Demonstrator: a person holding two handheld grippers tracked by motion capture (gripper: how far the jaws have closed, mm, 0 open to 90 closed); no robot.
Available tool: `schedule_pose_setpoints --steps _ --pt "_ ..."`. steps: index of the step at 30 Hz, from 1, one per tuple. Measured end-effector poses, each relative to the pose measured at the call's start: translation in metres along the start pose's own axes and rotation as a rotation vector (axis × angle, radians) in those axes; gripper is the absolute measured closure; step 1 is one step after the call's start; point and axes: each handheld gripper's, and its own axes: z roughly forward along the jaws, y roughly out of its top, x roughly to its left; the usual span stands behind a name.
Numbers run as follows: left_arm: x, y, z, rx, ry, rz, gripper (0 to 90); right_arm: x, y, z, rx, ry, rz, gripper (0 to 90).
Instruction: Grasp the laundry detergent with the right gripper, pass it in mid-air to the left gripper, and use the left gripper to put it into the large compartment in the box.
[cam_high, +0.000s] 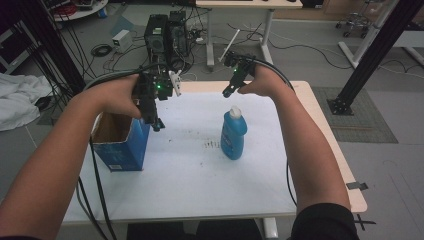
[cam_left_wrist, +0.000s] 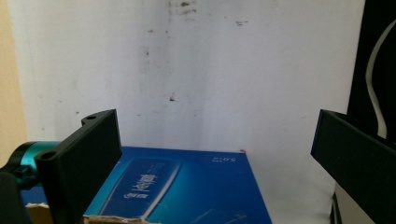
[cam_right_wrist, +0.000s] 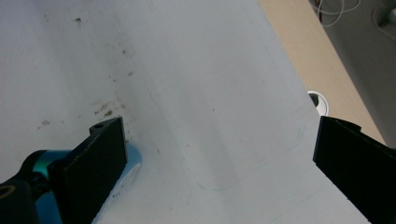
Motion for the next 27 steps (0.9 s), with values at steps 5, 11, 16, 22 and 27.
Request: schedule_pose_setpoints --steps 5,11,16,22,27 --pt "-0.008 -0.002 0.001 -0.007 -0.003 0.003 1.6 0.002 -0.002 -0.003 -0.035 -0.006 0.014 2.0" --pt "-0.025 -0.003 0.008 0.03 -0.008 0.002 1.6 0.005 -0.016 -0.007 -0.056 -0.033 0.041 2.0" --pt "-0.039 -0.004 0.008 0.03 -0.004 0.0 1.6 0.005 -0.022 -0.01 -0.078 -0.034 0.072 2.0" --pt "-0.056 -0.001 0.008 0.042 0.005 0.016 1.6 0.008 -0.025 -0.016 -0.114 -0.047 0.097 2.0" --pt "-0.066 0.001 0.01 0.031 0.009 0.031 1.6 0.008 -0.038 -0.022 -0.169 -0.087 0.169 2.0"
